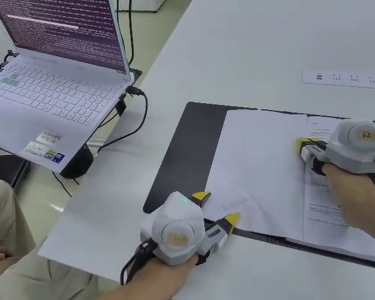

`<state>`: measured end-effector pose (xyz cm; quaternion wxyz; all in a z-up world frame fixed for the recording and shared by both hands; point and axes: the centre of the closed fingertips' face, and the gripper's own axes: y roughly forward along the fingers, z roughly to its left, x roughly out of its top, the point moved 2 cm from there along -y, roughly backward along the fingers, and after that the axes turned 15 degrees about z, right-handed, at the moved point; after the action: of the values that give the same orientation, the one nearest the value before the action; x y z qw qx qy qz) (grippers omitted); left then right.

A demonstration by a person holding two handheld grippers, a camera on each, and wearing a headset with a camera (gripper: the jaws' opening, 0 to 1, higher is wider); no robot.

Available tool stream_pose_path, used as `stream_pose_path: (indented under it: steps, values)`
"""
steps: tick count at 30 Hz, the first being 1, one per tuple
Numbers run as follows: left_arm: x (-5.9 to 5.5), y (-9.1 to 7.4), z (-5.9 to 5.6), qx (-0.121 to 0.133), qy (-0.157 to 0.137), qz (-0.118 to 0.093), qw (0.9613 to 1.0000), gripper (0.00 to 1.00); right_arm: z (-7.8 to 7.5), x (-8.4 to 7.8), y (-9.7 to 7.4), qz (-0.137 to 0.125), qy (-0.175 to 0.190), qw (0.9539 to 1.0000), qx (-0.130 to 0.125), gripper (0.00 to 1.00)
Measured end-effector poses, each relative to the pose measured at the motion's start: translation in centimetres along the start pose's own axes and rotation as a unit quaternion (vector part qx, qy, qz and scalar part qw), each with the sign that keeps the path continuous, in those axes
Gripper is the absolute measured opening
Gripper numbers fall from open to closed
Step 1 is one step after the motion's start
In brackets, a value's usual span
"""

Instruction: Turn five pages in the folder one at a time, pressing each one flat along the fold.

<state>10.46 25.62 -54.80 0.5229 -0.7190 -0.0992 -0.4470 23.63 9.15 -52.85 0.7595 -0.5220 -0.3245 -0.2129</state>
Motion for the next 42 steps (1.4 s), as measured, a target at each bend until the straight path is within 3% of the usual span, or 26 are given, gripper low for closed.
stream_pose_path:
  steps: [19, 27, 42]
  values:
    - [0.0, 0.0, 0.0, -0.001, -0.001, 0.002, 1.0, 0.4, 1.5, -3.0, -3.3, 0.012, 0.012, 0.9998, 0.013, 0.0]
    - [0.1, -0.1, -0.1, -0.001, -0.001, 0.003, 1.0, 0.4, 1.5, -4.4, -3.9, 0.019, 0.014, 0.9996, 0.014, 0.0]
    - [0.1, -0.1, -0.1, 0.0, -0.002, 0.003, 1.0, 0.4, 3.0, -7.1, -5.6, 0.027, 0.013, 0.9993, 0.024, 0.0]
